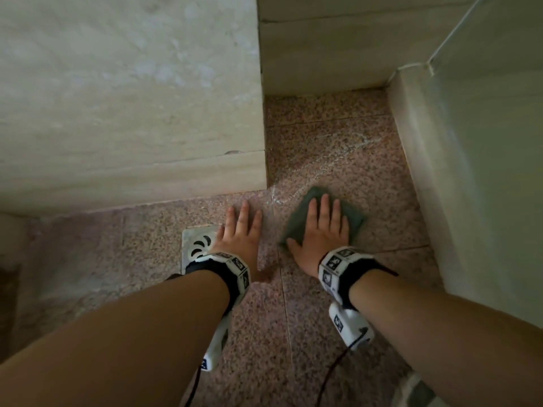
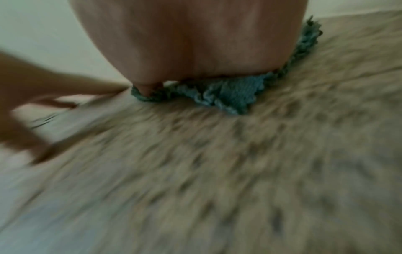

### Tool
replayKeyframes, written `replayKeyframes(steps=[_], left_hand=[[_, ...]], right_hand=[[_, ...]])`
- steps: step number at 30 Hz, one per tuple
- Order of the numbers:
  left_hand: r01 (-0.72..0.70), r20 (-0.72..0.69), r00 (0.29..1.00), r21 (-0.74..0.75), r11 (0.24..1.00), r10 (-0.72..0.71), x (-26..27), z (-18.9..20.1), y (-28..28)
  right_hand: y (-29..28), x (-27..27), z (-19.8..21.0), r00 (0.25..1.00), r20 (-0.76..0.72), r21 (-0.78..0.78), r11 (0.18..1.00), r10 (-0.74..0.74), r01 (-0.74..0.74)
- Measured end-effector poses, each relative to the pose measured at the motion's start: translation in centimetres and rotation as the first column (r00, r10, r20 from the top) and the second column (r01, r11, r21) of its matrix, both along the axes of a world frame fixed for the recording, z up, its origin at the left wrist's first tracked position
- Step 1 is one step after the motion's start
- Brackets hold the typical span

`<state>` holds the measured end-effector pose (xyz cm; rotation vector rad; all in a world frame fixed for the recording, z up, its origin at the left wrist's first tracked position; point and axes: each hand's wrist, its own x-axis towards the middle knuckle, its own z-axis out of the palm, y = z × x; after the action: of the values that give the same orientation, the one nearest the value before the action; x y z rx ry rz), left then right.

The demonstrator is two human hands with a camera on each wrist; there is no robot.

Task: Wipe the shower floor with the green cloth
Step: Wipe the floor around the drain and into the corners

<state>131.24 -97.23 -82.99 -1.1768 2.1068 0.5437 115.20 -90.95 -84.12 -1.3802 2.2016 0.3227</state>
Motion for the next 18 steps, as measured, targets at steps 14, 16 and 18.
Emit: replayKeyframes(steps=[14,16,18], left_hand=[[0.025,-0.006,1.0,-0.036,0.999,-0.025,0.3,-0.2,0.2],[0.02,0.004,1.0,-0.032,0.999,-0.02,0.3,-0.4,0.1],[0.018,0.004,1.0,-0.034,0.999,-0.018,0.3,-0.3,0.1]], right_hand=[[2.8,-1.3,0.8,0.979,0.077,-0.144,0.974,0.188,-0.176],[2.6,-0.4,0.4,0.987,0.055,-0.109,0.984,0.148,-0.142],[2.7,0.2,0.1,0.988,0.041,-0.096,0.985,0.147,-0.143]])
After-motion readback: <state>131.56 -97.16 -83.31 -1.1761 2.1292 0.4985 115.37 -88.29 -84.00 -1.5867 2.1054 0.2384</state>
